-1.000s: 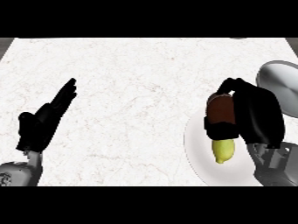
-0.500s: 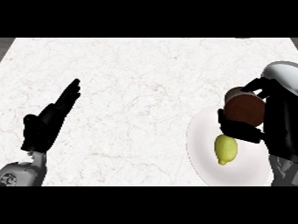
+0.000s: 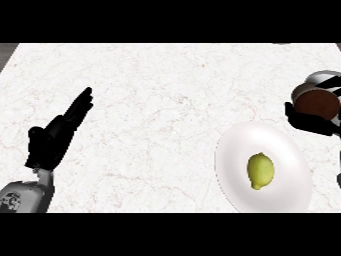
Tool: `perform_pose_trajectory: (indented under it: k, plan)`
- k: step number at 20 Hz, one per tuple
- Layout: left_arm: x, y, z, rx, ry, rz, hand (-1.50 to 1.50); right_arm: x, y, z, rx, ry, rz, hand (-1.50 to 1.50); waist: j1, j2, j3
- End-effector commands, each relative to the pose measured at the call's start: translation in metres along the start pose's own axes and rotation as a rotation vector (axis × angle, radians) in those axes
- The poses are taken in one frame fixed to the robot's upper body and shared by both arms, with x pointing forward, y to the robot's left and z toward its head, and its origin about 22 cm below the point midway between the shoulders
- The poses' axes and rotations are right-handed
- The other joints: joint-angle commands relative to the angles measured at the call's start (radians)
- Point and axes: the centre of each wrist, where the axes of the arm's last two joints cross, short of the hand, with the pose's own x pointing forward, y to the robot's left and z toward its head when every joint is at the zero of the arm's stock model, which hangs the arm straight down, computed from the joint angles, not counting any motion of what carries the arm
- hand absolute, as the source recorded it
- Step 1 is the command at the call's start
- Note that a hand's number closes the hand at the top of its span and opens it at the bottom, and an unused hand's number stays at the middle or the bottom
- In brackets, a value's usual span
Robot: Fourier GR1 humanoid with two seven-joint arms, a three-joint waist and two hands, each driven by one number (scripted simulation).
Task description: Pick the cupcake from the plate and place it in the pan
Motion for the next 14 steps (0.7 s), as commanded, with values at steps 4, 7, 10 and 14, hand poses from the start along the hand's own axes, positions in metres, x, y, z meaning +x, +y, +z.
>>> perform_pose_trajectory:
  k: [4, 7, 10, 14]
  plan:
    - [0.001, 0.014, -0.008, -0.009, -0.019, 0.012, 0.00, -0.062, 0.023, -0.044, -0.083, 0.044, 0.079, 1.50, 0.006, 0.001, 0.000]
    - [0.008, -0.004, 0.008, -0.012, -0.001, 0.013, 0.00, -0.085, 0.034, -0.059, -0.082, 0.057, 0.071, 1.50, 0.013, 0.000, 0.000]
    - [-0.002, 0.006, -0.008, -0.006, -0.012, 0.002, 0.00, -0.106, 0.018, -0.089, -0.102, 0.057, 0.067, 1.50, 0.014, 0.004, 0.000]
    - [0.014, -0.018, -0.003, 0.006, -0.014, 0.018, 0.00, -0.135, 0.024, -0.092, -0.098, 0.067, 0.061, 1.50, 0.018, 0.003, 0.001]
